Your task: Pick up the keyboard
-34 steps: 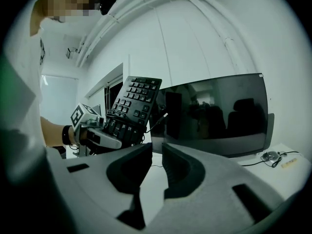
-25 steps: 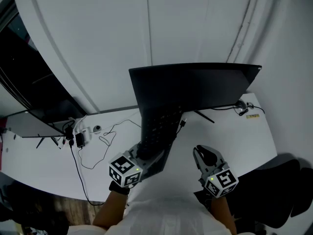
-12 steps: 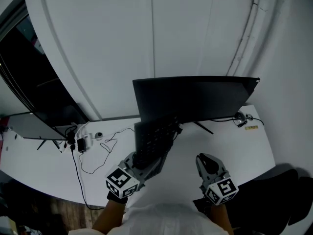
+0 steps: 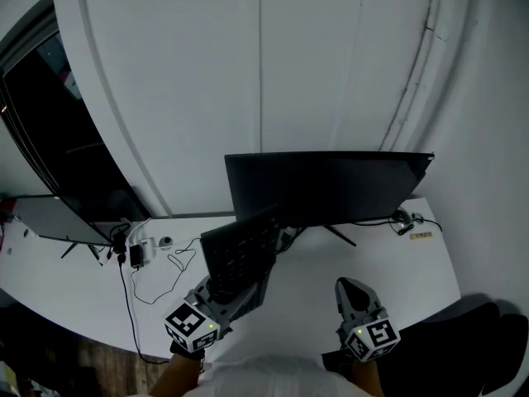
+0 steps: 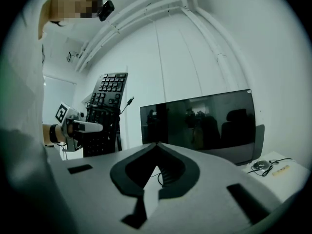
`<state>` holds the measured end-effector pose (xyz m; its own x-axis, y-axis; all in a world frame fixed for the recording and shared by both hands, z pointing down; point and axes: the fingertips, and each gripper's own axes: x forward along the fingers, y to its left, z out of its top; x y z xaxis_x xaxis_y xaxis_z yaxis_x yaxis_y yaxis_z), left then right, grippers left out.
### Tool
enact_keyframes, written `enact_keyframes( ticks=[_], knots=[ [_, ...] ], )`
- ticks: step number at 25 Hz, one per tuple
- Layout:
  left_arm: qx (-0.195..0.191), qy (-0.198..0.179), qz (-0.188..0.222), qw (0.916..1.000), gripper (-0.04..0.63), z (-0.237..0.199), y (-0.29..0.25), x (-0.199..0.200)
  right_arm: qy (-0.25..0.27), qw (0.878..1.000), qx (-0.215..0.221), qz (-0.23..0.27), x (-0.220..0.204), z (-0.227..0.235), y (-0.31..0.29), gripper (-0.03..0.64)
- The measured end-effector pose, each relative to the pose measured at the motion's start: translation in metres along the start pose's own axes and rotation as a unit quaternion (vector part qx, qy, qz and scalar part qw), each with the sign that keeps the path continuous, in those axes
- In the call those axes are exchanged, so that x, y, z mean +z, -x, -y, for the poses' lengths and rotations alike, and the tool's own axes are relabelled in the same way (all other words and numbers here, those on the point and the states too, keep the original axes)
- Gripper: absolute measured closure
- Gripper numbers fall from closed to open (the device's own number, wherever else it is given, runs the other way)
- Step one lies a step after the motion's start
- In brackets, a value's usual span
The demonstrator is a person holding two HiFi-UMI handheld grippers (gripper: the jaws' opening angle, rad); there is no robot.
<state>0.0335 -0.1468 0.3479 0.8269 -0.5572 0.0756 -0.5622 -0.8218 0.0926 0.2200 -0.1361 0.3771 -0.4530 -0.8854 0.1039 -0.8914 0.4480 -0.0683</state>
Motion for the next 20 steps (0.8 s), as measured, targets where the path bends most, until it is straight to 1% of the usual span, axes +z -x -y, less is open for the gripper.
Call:
enact_keyframes(
  ticks=[4,8,11,13,20],
  knots=[
    [0.019,0.0,0.015,0.9997,0.525,-0.005,0.009,0.009,0.002,1.0,-0.005,-0.002,0.005,0.004,0.003,0.615],
    [0.049,-0.008,0.015,0.9987,0.525,-0.013,0.021,0.009,0.006,1.0,-0.018,0.005,0.004,0.011,0.005,0.615],
    [0.084,-0.016,0.012,0.9963,0.523,-0.024,0.033,0.014,0.008,1.0,-0.027,0.01,0.008,0.014,0.005,0.615],
    [0.101,-0.02,0.012,0.9946,0.523,-0.031,0.04,0.015,0.014,1.0,-0.025,0.012,0.008,0.016,0.004,0.615],
    [0.139,-0.017,0.018,0.99,0.525,-0.04,0.057,0.019,0.03,0.999,-0.03,0.007,0.011,0.024,0.003,0.617]
  ],
)
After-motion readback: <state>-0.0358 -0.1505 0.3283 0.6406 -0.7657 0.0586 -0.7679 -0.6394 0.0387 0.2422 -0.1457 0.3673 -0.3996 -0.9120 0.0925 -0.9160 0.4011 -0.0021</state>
